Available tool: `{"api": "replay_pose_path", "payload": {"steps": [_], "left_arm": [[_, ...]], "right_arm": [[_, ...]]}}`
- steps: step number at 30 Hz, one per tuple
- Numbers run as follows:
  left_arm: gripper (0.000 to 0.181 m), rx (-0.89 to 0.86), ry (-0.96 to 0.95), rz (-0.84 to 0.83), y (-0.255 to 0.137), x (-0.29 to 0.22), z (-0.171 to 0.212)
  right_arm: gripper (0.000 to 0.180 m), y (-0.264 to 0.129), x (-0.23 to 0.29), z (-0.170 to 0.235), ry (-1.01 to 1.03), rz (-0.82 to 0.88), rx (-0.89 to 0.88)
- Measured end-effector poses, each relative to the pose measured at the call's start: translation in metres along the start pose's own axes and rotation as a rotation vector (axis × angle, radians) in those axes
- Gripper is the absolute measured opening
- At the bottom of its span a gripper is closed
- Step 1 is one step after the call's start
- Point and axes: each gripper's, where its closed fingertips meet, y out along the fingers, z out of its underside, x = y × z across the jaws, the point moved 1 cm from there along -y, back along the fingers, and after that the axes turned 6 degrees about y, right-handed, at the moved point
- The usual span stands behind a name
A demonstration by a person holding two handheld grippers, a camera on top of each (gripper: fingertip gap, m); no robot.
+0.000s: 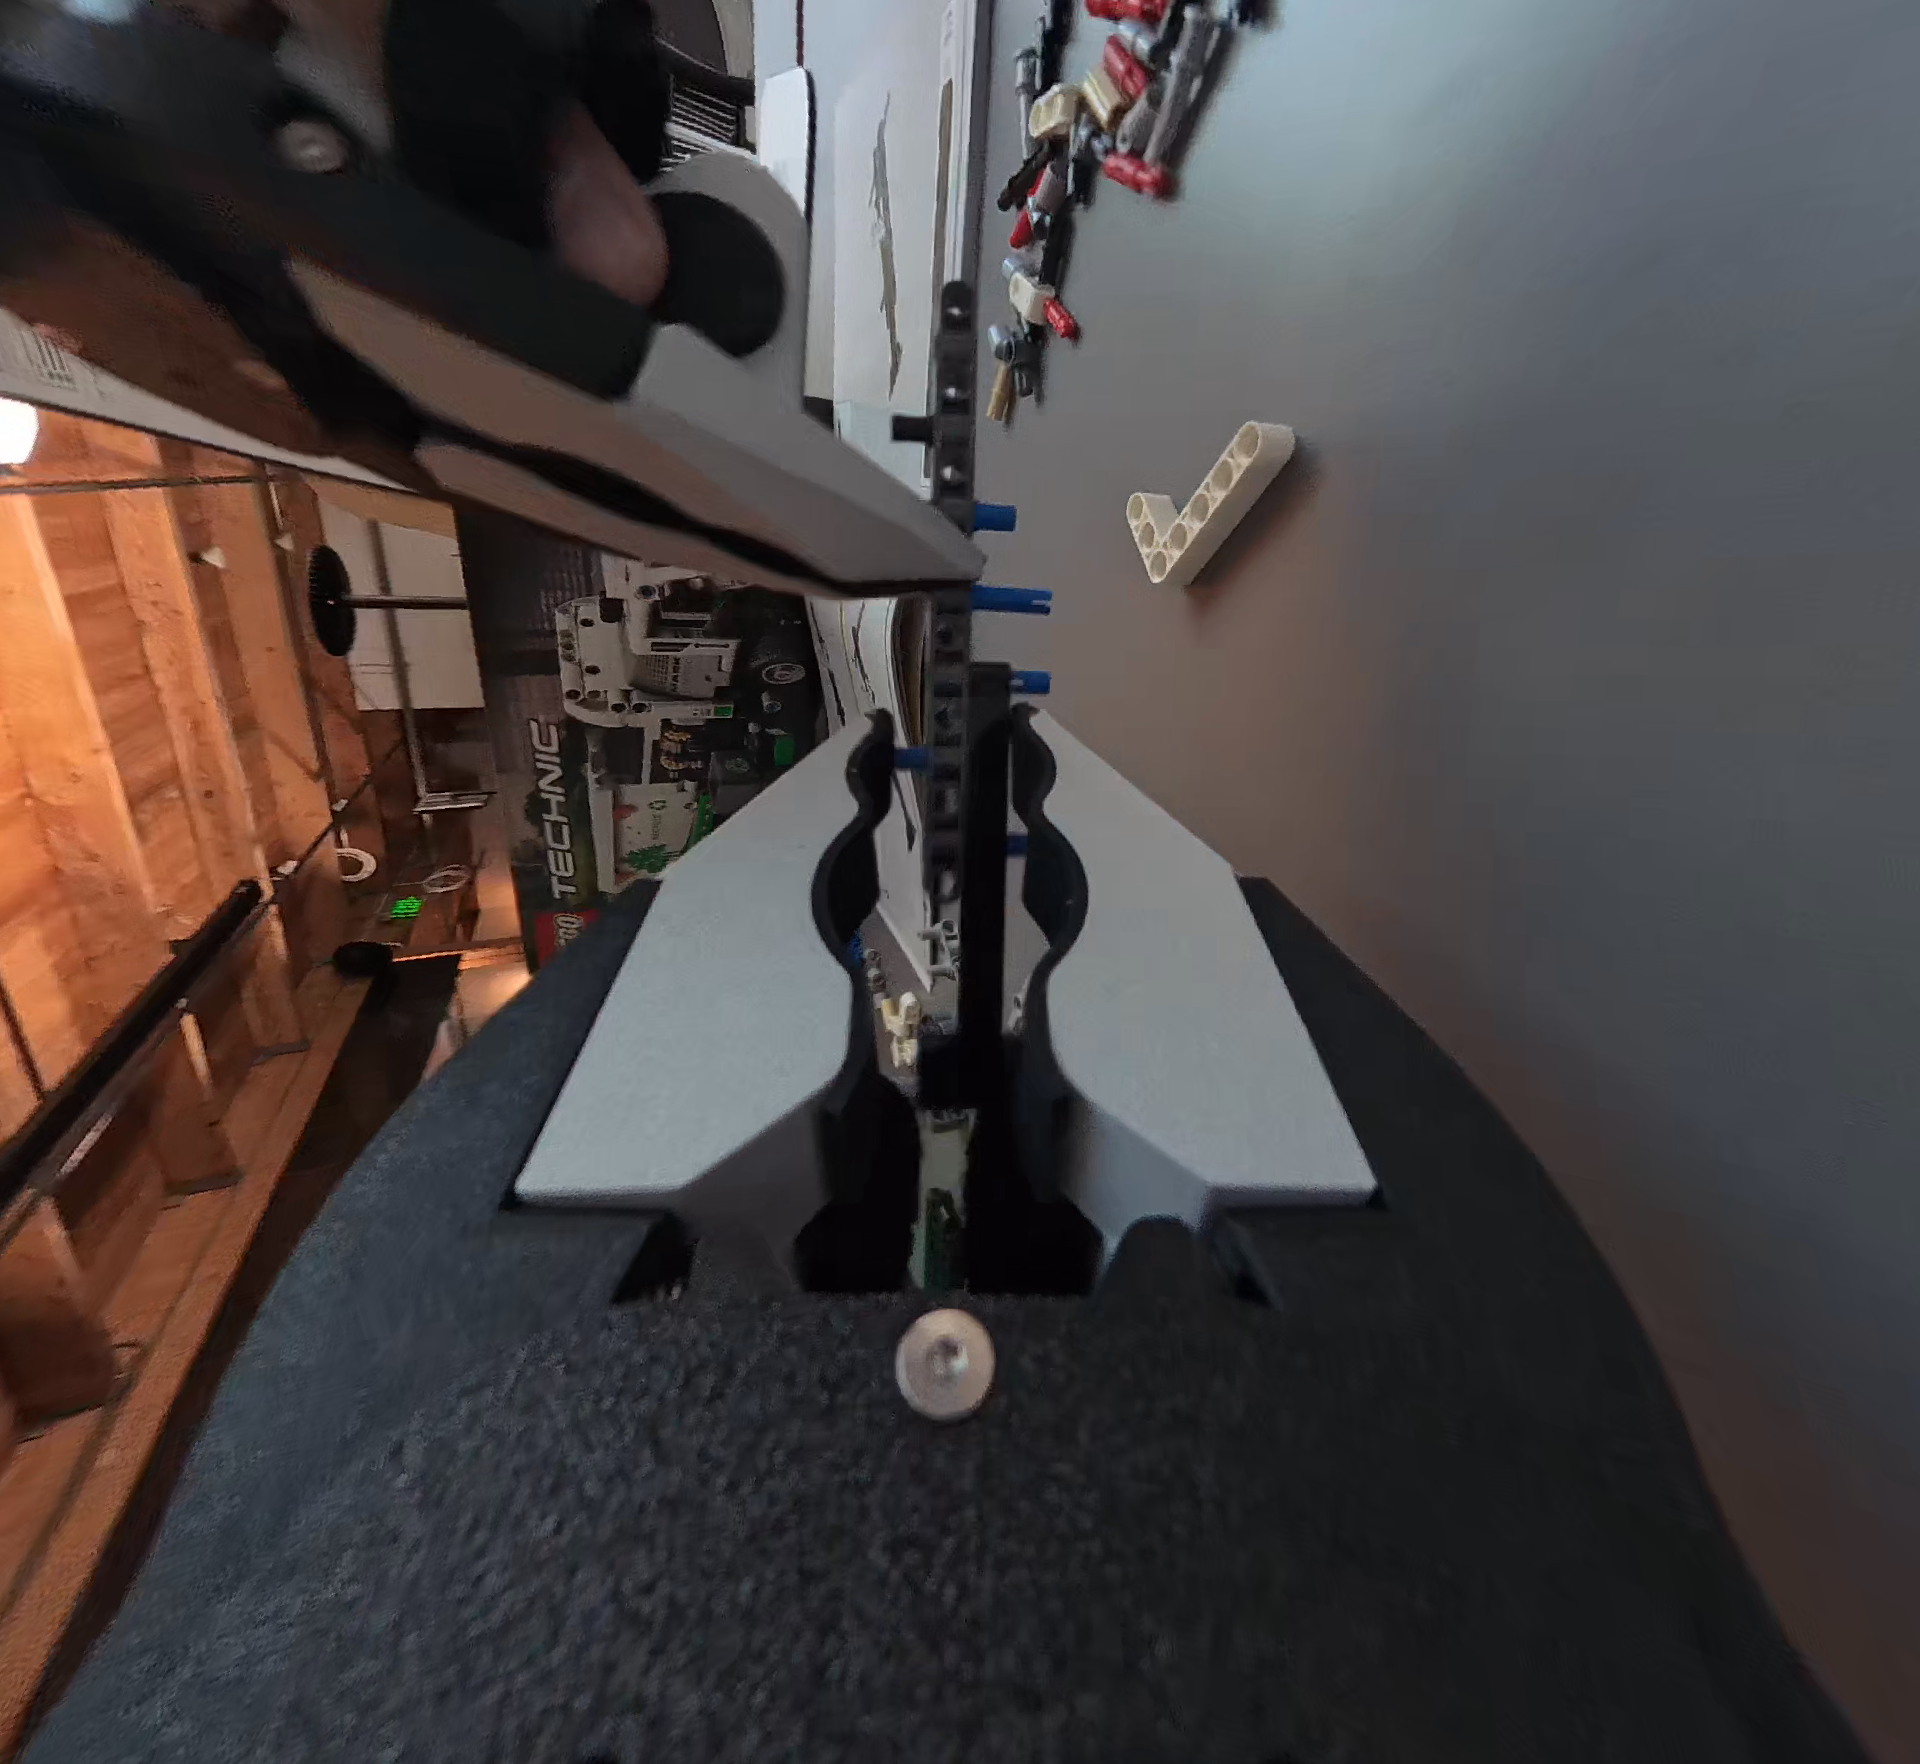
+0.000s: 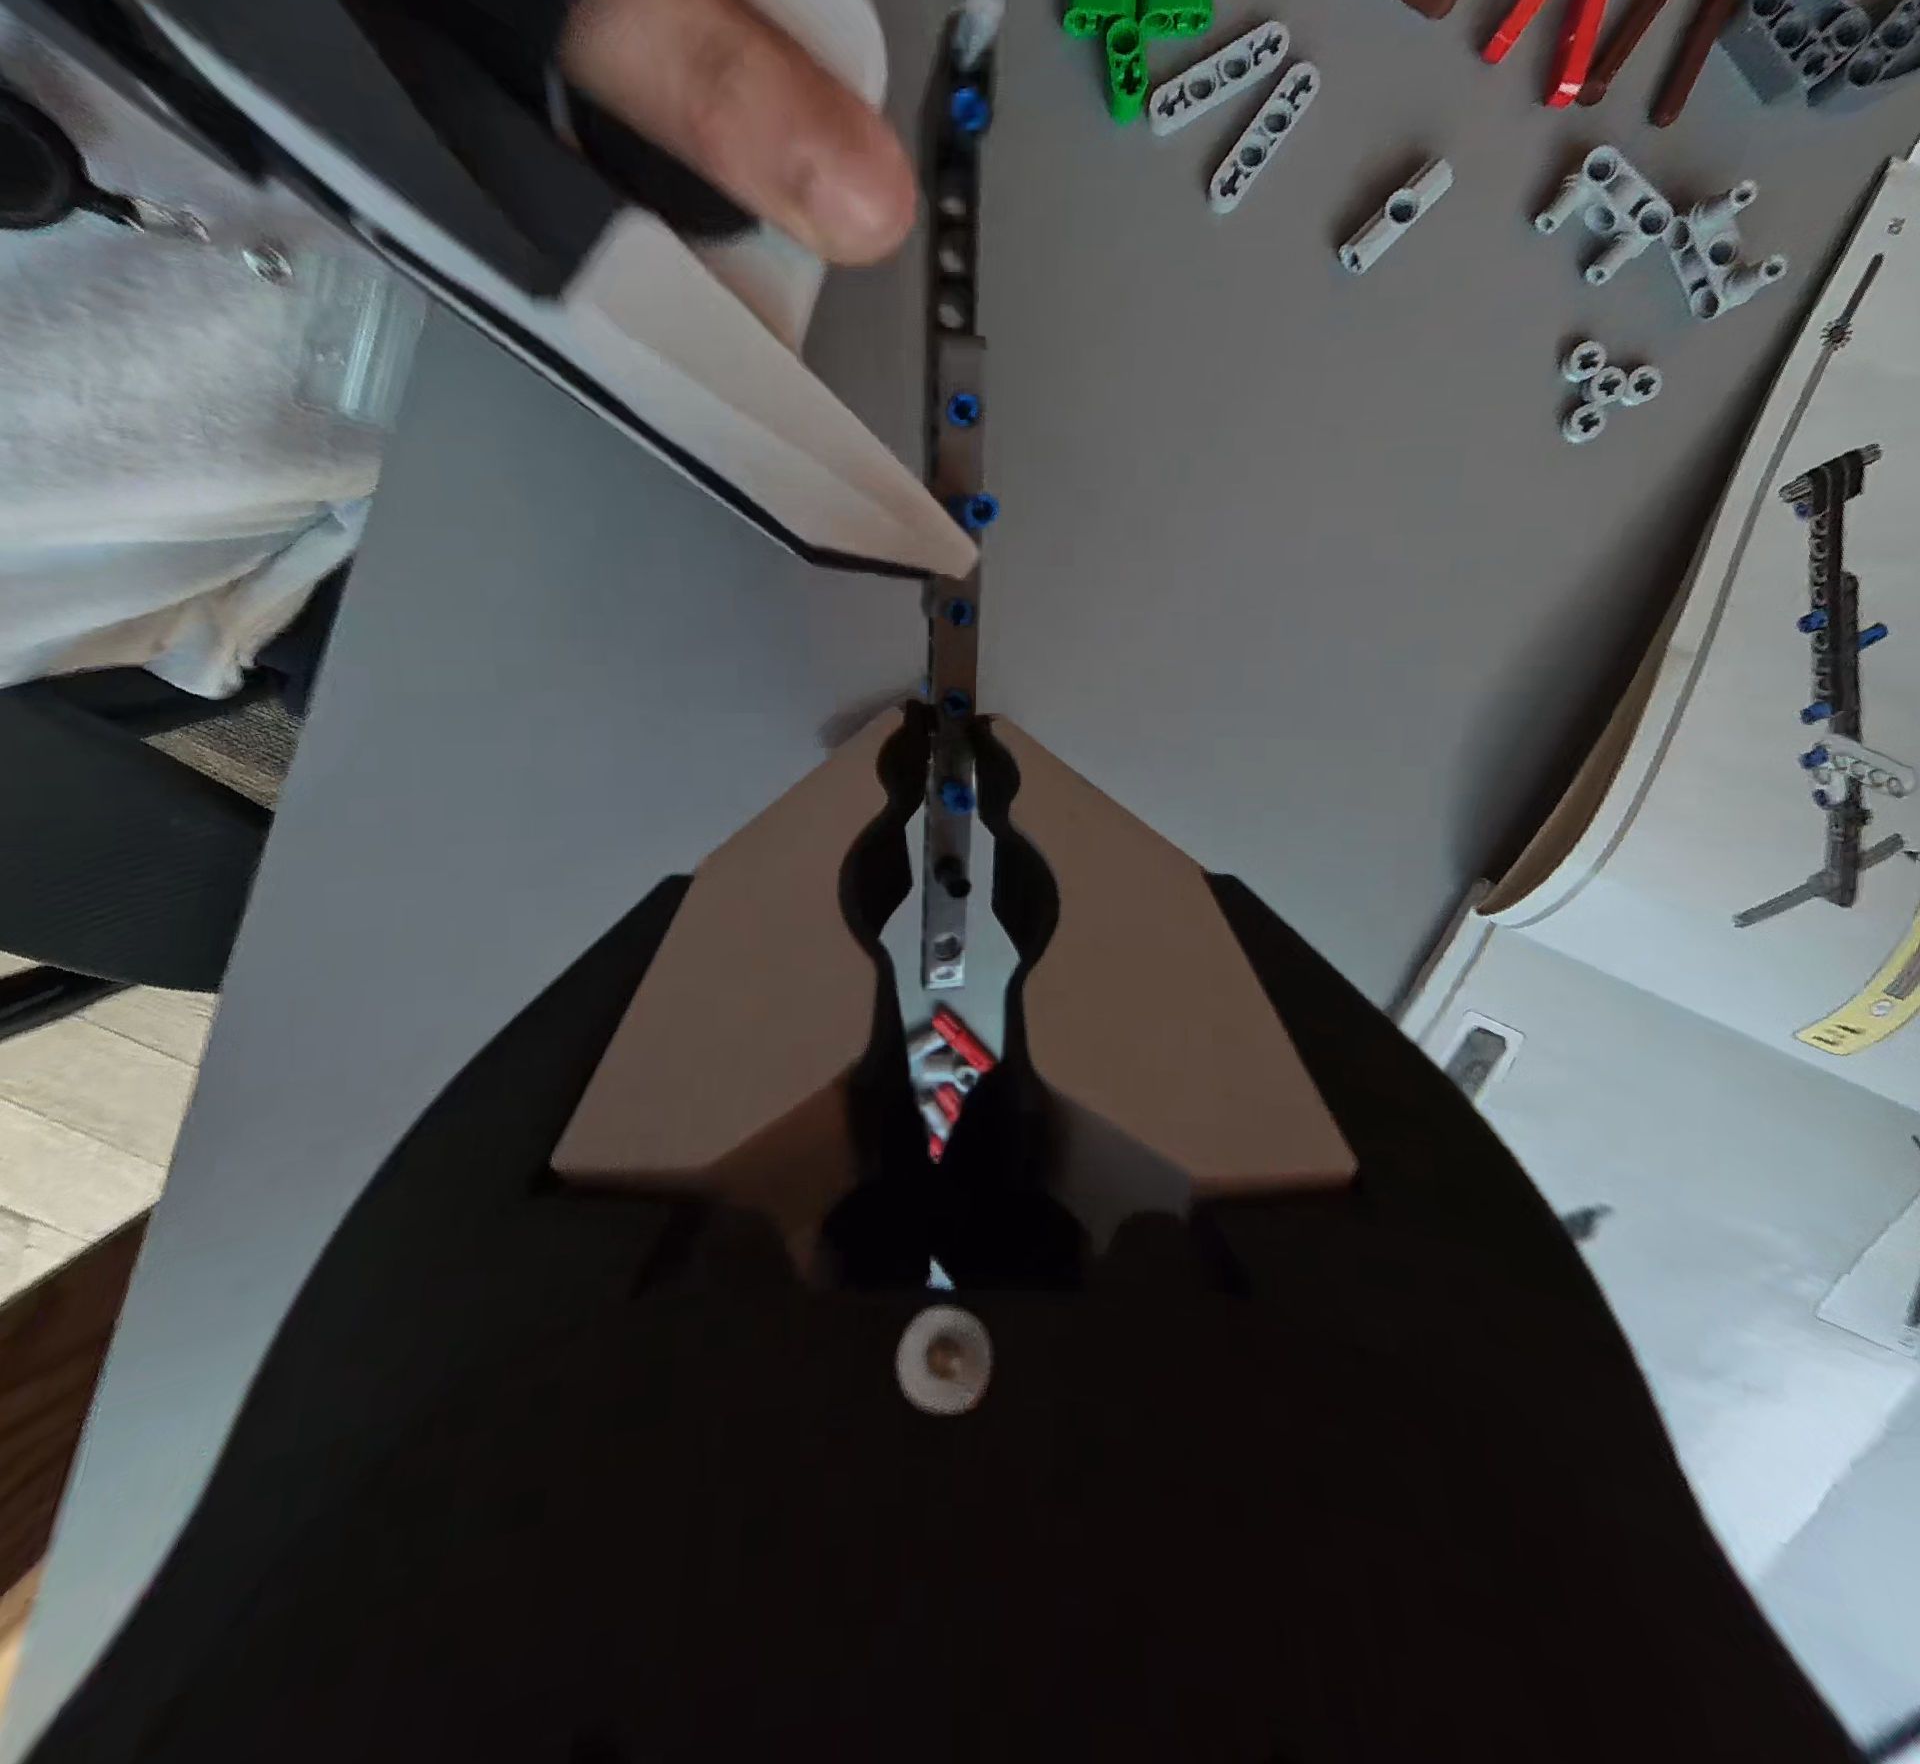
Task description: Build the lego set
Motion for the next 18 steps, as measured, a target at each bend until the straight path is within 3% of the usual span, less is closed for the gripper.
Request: {"api": "replay_pose_path", "payload": {"steps": [2, 7, 11, 14, 18], "left_arm": [[0.037, -0.046, -0.142, 0.057, -0.015, 0.003, 0.001], [0.035, -0.172, -0.648, 0.25, -0.044, 0.012, 0.024], [0.039, -0.22, -0.889, 0.457, -0.046, -0.008, 0.036], [0.038, -0.267, -0.958, 0.557, -0.045, -0.025, 0.03], [0.03, -0.23, -0.865, 0.545, -0.034, -0.041, 0.031]], "right_arm": [[0.006, 0.003, -0.006, 0.012, -0.051, 0.015, 0.06], [0.006, 0.012, -0.008, 0.015, -0.197, 0.004, 0.042], [0.006, 0.016, -0.002, 0.008, -0.256, -0.022, -0.005], [0.006, 0.02, -0.001, 0.011, -0.255, -0.036, -0.012], [0.006, 0.023, -0.002, 0.014, -0.246, -0.048, -0.019]]}}
